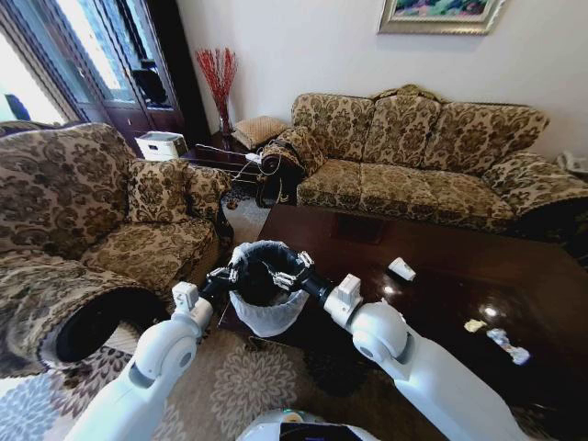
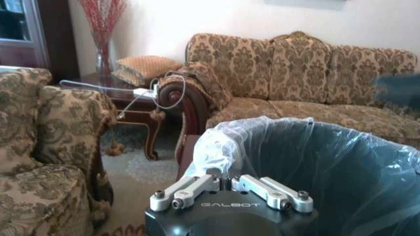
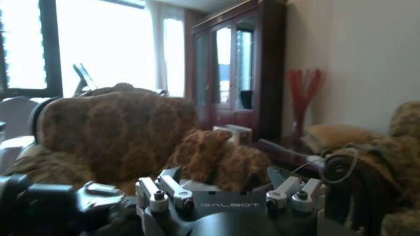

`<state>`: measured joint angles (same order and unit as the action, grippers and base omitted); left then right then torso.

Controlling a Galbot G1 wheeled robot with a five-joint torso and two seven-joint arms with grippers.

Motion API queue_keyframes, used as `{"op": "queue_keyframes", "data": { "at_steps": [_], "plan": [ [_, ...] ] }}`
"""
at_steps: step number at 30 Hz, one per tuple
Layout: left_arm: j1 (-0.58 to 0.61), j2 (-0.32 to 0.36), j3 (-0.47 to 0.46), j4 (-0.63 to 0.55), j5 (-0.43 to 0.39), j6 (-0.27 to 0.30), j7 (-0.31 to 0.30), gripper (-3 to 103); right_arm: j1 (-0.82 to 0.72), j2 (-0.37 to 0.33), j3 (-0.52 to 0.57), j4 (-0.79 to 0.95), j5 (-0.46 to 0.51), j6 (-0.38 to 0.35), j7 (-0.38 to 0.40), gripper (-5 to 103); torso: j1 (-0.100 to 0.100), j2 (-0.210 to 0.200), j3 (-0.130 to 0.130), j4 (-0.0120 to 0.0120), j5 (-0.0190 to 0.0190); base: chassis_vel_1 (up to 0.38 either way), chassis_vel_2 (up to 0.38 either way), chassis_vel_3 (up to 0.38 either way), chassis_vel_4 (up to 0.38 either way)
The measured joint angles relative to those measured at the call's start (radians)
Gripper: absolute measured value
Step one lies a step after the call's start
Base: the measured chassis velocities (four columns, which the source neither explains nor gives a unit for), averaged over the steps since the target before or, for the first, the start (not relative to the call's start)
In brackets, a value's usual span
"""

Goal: Move to the front of the table and place the trash on the table into the trash bin.

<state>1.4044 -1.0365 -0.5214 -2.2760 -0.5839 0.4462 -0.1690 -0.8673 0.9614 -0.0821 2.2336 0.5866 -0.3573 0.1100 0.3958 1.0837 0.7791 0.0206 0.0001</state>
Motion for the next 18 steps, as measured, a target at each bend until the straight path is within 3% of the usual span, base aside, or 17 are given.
{"op": "queue_keyframes", "data": {
  "at_steps": [4,5,9,13,18],
  "plan": [
    [-0.003,-0.014,-0.013,0.038,0.083,-0.031,0.025,3,-0.023,-0.018,0.138,-0.028,0.031,0.013,0.04,97,0.0,0.0,0.0,0.0004,-0.0002,0.0,0.0,0.0,0.0],
    [-0.009,-0.022,-0.023,0.074,0.123,-0.05,0.036,3,-0.068,-0.038,0.225,-0.066,0.021,0.046,0.008,99,0.0,0.0,0.0,0.0003,-0.0002,0.0,0.0,0.0,0.0],
    [-0.028,-0.039,-0.046,0.13,0.157,-0.072,0.036,3,-0.194,-0.07,0.373,-0.14,-0.027,0.085,-0.03,100,0.0,0.0,0.0,-0.0003,-0.0002,0.0,0.0,0.0,0.0],
    [-0.036,-0.049,-0.061,0.134,0.139,-0.077,0.018,3,-0.309,-0.058,0.407,-0.197,-0.088,0.126,0.002,100,0.0,0.0,0.0,-0.0003,0.0005,0.0,0.0,0.0,0.0],
    [-0.037,-0.058,-0.058,0.093,0.098,-0.07,-0.004,3,-0.395,0.037,0.363,-0.326,-0.18,0.162,0.018,100,0.0,0.0,0.0,-0.0003,0.0001,0.0,0.0,0.0,0.0]
  ]
}}
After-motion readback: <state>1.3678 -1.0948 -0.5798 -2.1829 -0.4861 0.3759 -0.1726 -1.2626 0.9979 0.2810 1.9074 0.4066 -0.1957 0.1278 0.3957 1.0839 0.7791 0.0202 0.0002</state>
